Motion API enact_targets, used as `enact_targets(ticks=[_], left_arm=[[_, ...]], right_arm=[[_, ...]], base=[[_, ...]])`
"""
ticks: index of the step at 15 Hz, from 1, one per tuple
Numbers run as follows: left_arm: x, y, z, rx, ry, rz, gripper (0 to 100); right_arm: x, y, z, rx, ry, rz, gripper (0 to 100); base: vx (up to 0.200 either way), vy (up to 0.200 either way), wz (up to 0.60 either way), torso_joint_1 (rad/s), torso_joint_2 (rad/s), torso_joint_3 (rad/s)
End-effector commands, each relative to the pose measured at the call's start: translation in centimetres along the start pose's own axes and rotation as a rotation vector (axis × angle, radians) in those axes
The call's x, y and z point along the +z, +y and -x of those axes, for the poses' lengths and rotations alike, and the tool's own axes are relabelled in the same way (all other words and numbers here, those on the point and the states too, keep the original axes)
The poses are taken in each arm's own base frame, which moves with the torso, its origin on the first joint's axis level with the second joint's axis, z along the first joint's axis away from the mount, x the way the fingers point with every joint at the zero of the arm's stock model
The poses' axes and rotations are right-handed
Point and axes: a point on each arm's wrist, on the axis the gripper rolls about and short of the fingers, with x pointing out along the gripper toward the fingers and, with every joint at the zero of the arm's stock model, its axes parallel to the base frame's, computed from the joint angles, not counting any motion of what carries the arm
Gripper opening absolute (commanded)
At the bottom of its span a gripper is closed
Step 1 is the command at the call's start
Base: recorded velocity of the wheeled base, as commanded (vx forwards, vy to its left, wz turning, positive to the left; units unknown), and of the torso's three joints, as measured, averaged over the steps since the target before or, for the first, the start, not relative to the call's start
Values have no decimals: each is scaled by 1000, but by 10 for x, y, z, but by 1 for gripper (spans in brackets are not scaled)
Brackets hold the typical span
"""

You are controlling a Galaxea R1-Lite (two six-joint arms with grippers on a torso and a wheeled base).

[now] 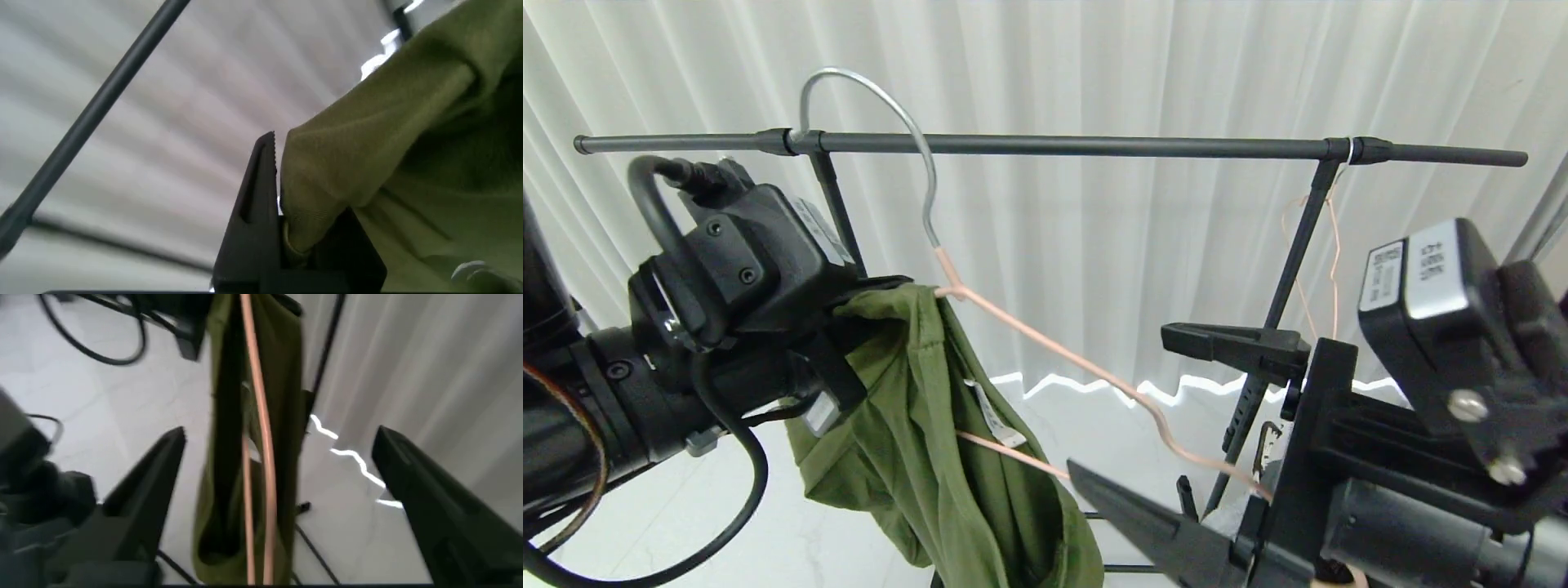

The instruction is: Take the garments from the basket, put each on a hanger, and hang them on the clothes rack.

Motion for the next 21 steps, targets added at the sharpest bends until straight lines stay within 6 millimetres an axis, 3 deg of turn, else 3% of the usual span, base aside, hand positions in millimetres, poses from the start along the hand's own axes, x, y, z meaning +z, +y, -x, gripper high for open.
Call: enact_targets(ticks=[1,4,8,11,14,18,21], left_arm=[[-6,3,7,70,64,4,0],[-10,6,6,231,228,16,0],[-8,9,5,299,275,46,0],[-4,13,2,313,257,83,0],[7,14,1,309,208,128,0],[10,14,2,307,192,131,0],[14,12,3,294,174,132,0]], right_arm=[[-9,-20,-3,-109,41,42,100],[-18,-41,-4,-239,90,91,100],[-33,-39,-21,-308,159,96,100],[-40,-23,-32,-247,181,79,100],[-48,6,-69,-189,183,-111,100],[-57,15,-124,-310,145,-184,100],[-72,18,-138,-337,175,-176,100]], base=[[0,0,0,0,0,0],[0,0,0,0,0,0],[0,0,0,0,0,0],[0,0,0,0,0,0],[0,0,0,0,0,0],[0,0,0,0,0,0],[0,0,0,0,0,0]])
